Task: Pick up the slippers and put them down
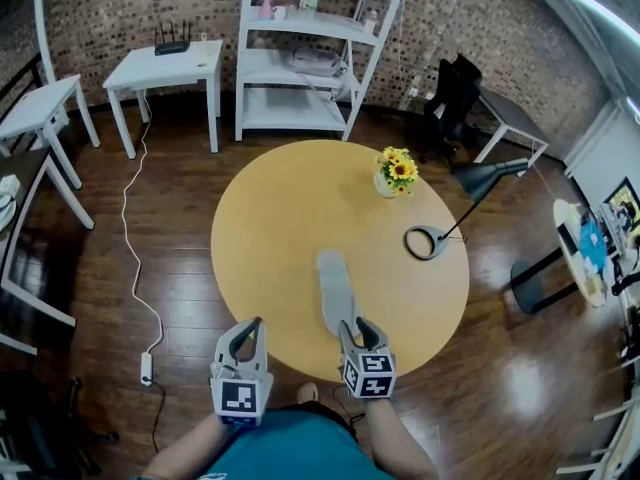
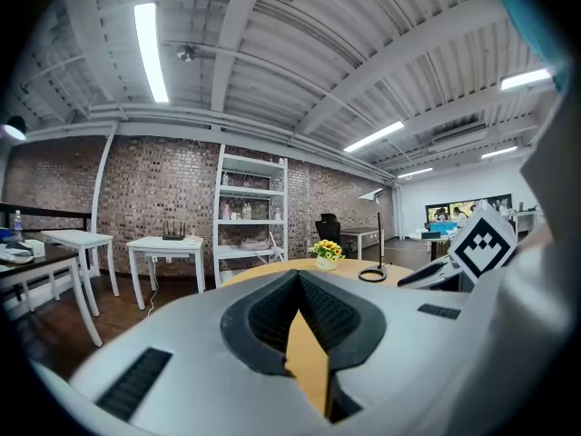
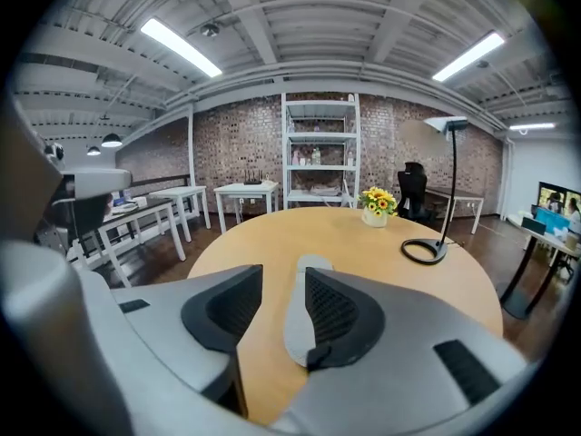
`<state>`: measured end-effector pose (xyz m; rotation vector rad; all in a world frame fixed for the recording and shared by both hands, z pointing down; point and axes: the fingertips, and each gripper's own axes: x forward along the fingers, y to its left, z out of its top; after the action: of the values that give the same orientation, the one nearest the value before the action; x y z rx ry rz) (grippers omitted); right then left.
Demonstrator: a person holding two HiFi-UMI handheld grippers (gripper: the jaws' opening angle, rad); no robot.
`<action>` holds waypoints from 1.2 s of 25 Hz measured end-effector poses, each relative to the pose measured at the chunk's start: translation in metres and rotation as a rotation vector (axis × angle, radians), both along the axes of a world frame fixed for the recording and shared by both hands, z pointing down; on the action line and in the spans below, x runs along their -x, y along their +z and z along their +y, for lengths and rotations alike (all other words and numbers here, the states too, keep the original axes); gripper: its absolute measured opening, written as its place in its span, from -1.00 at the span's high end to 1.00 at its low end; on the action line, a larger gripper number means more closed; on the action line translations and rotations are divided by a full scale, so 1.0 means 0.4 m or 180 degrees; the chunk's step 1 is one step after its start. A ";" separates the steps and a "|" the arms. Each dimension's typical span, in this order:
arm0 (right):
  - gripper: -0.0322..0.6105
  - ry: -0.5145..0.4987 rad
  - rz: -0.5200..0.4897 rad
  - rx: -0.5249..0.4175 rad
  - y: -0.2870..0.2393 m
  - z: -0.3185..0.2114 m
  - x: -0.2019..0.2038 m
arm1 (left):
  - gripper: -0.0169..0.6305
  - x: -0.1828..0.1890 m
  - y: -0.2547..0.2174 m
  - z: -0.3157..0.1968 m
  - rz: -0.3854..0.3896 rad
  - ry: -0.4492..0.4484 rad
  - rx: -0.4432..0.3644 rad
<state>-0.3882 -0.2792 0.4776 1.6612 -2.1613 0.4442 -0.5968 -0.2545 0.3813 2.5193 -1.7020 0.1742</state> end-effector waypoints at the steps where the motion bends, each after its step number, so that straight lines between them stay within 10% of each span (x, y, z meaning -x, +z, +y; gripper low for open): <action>1: 0.35 -0.0023 0.0029 0.0052 0.025 -0.023 -0.012 | 0.93 -0.009 0.004 -0.016 -0.0030 -0.0034 0.0008; 18: 0.24 -0.0463 0.0310 0.1113 0.372 -0.170 -0.134 | 0.93 -0.139 0.028 -0.162 -0.0296 -0.0392 0.0119; 24: 0.79 -0.0595 0.0412 0.1009 0.377 -0.181 -0.121 | 0.93 -0.173 0.073 -0.175 -0.0372 -0.0332 0.0251; 30: 0.82 -0.0367 0.0052 0.0777 0.298 -0.154 -0.125 | 0.93 -0.176 0.088 -0.170 -0.0274 -0.0214 0.0282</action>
<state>-0.3380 -0.3406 0.5968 1.3967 -2.0833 0.6302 -0.5263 -0.3227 0.4167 2.4207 -1.7658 0.3492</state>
